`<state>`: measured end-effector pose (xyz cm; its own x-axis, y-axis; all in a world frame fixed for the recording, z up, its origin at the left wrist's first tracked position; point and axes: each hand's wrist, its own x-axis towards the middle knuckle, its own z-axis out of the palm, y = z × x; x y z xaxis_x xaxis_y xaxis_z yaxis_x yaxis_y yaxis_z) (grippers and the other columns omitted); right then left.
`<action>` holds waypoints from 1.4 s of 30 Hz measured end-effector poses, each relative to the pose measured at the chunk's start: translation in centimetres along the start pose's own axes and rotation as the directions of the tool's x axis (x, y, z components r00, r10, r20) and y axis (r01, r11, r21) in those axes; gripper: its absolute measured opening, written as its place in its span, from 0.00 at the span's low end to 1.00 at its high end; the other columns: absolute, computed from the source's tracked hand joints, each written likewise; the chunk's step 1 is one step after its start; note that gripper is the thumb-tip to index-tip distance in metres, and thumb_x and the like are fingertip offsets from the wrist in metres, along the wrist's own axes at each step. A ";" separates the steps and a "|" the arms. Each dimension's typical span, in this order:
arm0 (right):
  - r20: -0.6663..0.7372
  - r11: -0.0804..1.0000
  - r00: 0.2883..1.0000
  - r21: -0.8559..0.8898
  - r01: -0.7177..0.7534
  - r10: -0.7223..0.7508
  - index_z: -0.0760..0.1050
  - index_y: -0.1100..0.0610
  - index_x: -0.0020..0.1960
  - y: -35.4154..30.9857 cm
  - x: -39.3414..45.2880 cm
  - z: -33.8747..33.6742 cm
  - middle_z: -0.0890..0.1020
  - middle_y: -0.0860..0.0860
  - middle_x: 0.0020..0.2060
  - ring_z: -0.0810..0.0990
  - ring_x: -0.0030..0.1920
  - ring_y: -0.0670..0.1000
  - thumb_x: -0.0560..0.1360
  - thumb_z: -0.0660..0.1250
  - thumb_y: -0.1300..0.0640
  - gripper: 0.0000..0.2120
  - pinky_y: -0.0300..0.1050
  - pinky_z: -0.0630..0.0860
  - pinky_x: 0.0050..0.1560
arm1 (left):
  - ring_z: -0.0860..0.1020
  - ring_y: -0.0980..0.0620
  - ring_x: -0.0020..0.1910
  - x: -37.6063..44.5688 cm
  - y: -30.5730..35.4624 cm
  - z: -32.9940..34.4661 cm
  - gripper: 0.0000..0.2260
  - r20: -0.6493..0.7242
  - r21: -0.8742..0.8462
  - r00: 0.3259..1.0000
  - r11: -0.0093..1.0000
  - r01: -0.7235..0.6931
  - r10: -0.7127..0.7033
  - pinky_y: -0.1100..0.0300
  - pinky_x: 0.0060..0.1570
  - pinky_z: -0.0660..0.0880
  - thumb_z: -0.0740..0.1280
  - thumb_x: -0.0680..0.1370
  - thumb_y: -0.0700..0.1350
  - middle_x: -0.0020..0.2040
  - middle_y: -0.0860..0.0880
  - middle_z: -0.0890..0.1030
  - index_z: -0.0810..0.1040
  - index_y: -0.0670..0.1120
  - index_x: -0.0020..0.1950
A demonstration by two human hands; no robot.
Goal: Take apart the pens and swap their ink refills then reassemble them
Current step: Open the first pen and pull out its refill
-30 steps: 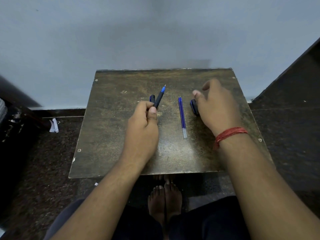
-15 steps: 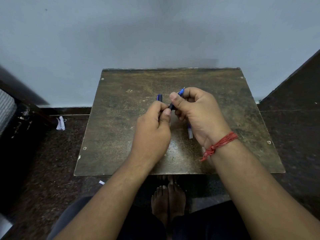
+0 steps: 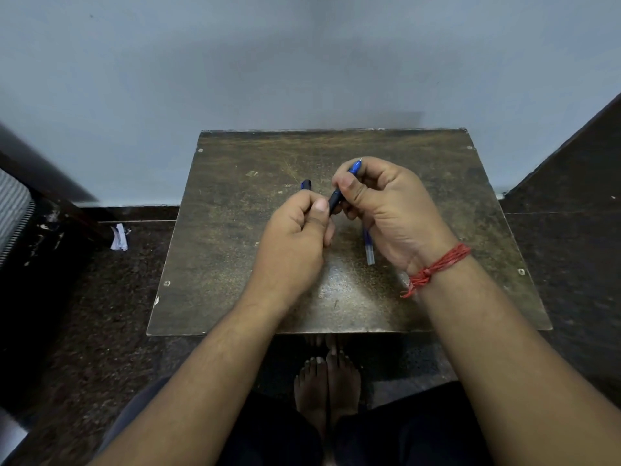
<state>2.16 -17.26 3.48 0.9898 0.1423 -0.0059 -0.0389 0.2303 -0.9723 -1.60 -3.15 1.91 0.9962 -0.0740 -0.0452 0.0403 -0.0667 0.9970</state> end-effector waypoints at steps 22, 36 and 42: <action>-0.171 0.998 0.984 -0.009 -0.058 0.055 0.75 0.61 0.58 -0.7 -0.5 0.0 0.84 0.53 0.45 0.81 0.41 0.48 0.78 0.68 0.61 0.10 0.44 0.77 0.40 | 0.69 0.59 0.25 -0.6 -0.2 0.7 0.07 -0.087 0.081 0.993 0.994 -0.077 0.084 0.60 0.26 0.65 0.59 0.81 0.51 0.33 0.54 0.78 0.75 0.57 0.45; -0.200 0.994 0.974 -0.016 -0.111 0.105 0.76 0.57 0.56 -0.4 -0.5 0.3 0.84 0.52 0.46 0.83 0.44 0.48 0.76 0.71 0.59 0.09 0.43 0.77 0.41 | 0.68 0.58 0.26 -0.6 -0.3 0.8 0.08 -0.128 0.159 0.987 0.985 -0.073 0.094 0.54 0.30 0.66 0.57 0.82 0.50 0.32 0.56 0.76 0.73 0.55 0.45; -0.205 0.983 0.974 -0.132 -0.126 0.097 0.80 0.53 0.44 -0.1 -0.4 0.1 0.82 0.49 0.38 0.78 0.40 0.47 0.74 0.74 0.56 0.03 0.44 0.74 0.40 | 0.69 0.58 0.27 -0.7 0.0 0.8 0.09 -0.126 0.190 0.986 0.979 -0.080 0.105 0.55 0.30 0.67 0.57 0.83 0.49 0.32 0.55 0.76 0.73 0.53 0.45</action>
<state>1.73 -17.26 3.58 0.9883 -0.0369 -0.1482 -0.1448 0.0813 -0.9861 -2.34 -3.89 1.88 0.9967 0.0450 0.0682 -0.0550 -0.2480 0.9672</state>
